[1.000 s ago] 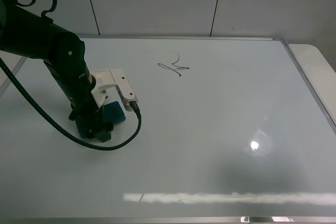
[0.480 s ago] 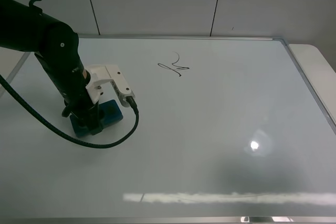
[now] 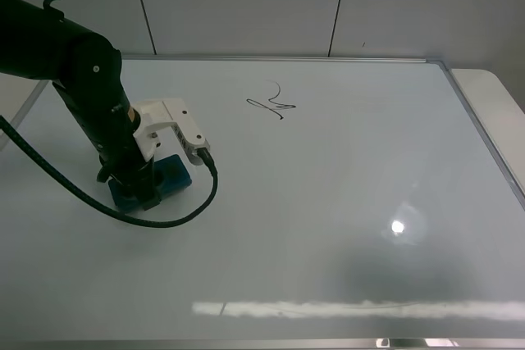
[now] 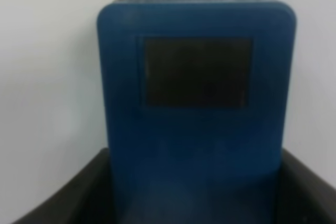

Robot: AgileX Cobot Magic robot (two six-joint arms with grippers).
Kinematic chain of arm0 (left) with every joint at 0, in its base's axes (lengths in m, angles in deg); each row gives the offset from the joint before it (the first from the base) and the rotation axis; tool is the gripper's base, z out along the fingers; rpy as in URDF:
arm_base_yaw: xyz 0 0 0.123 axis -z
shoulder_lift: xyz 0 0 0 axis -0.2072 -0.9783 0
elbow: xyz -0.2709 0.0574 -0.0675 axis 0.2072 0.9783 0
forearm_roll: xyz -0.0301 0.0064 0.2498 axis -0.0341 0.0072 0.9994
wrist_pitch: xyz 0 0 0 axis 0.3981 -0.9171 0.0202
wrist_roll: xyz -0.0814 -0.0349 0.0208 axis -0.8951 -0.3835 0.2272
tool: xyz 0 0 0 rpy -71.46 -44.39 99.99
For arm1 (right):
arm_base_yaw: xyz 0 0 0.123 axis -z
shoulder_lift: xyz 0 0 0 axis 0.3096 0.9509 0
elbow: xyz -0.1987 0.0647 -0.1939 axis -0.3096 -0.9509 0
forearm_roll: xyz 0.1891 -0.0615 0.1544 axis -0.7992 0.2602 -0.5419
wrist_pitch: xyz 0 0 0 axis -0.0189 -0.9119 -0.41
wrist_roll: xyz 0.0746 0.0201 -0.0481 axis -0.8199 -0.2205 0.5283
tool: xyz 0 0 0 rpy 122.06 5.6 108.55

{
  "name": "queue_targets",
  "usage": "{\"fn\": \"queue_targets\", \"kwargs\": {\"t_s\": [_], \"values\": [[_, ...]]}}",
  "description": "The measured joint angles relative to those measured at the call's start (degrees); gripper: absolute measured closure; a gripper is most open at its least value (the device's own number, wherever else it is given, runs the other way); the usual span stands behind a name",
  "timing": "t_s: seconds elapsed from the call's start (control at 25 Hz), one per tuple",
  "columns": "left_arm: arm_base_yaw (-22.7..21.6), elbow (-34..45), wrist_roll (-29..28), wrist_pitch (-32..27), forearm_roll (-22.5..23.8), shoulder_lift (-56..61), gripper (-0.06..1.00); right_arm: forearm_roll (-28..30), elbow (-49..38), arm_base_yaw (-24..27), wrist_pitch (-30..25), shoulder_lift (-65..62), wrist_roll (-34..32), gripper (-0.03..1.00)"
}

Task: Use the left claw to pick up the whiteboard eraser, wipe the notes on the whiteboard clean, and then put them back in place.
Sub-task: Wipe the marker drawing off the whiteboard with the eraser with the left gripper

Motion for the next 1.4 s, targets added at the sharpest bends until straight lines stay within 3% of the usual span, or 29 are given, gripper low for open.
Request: {"fn": "queue_targets", "kwargs": {"t_s": [0.2, 0.32, 0.56, 0.92, 1.2, 1.4], "values": [[0.0, -1.1, -4.1, -1.1, 0.6, 0.0, 0.39, 0.0, 0.0, 0.0, 0.0, 0.0, 0.0, -0.03], [0.0, -4.7, -8.5, -3.8, 3.7, 0.0, 0.39, 0.0, 0.0, 0.0, 0.0, 0.0, 0.0, -0.03], [0.0, -19.7, -10.9, -12.6, 6.5, -4.1, 0.39, 0.0, 0.0, 0.0, 0.0, 0.0, 0.0, -0.03], [0.0, -48.9, -4.7, -26.1, 1.9, -19.8, 0.39, 0.0, 0.0, 0.0, 0.0, 0.0, 0.0, -0.03], [0.0, -72.3, 1.6, -29.2, -3.4, -33.8, 0.39, 0.0, 0.0, 0.0, 0.0, 0.0, 0.0, -0.03], [0.1, -86.1, 4.2, -32.7, -3.9, -44.1, 0.39, 0.0, 0.0, 0.0, 0.0, 0.0, 0.0, -0.03]]}}
